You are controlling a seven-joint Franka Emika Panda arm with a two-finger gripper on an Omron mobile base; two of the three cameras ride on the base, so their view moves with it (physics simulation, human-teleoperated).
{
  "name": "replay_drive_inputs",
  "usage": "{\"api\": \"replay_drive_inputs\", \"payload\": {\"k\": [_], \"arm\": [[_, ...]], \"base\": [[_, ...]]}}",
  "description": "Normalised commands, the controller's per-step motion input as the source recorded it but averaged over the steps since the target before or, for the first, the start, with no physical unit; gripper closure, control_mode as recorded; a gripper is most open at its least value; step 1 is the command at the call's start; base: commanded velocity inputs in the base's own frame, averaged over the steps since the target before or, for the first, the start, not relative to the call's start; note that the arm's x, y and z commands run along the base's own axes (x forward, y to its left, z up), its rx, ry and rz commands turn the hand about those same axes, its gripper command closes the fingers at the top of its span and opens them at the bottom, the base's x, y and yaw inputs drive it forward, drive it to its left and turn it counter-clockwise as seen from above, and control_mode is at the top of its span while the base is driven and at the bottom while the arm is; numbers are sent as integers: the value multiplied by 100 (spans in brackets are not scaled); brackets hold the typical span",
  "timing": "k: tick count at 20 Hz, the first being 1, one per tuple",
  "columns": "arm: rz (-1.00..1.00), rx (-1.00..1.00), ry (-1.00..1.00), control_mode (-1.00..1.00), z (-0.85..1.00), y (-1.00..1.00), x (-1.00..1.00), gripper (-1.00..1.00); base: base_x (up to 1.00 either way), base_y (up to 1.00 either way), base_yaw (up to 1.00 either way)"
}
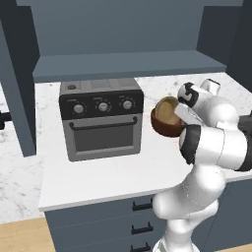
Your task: Pick up the bowls on the counter and stack them on top of one another in the open cabinet. Place the smaller bowl on top of the larger bowl.
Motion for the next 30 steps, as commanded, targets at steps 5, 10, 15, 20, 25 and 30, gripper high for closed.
{"api": "replay_drive_inputs", "payload": {"k": [5,10,15,20,25,30], "arm": [[0,0,-28,-100,100,-7,-100,100],[0,0,-37,-100,100,-1,-87,100],[0,-1,-43,-100,100,7,-25,100],[0,-2,-37,-100,100,3,-17,100],[0,0,-17,-100,100,0,11,100],[0,-5,33,-100,73,22,99,100]], "base": [[0,0,0],[0,0,0],[0,0,0],[0,0,0],[0,0,0],[0,0,0]]}}
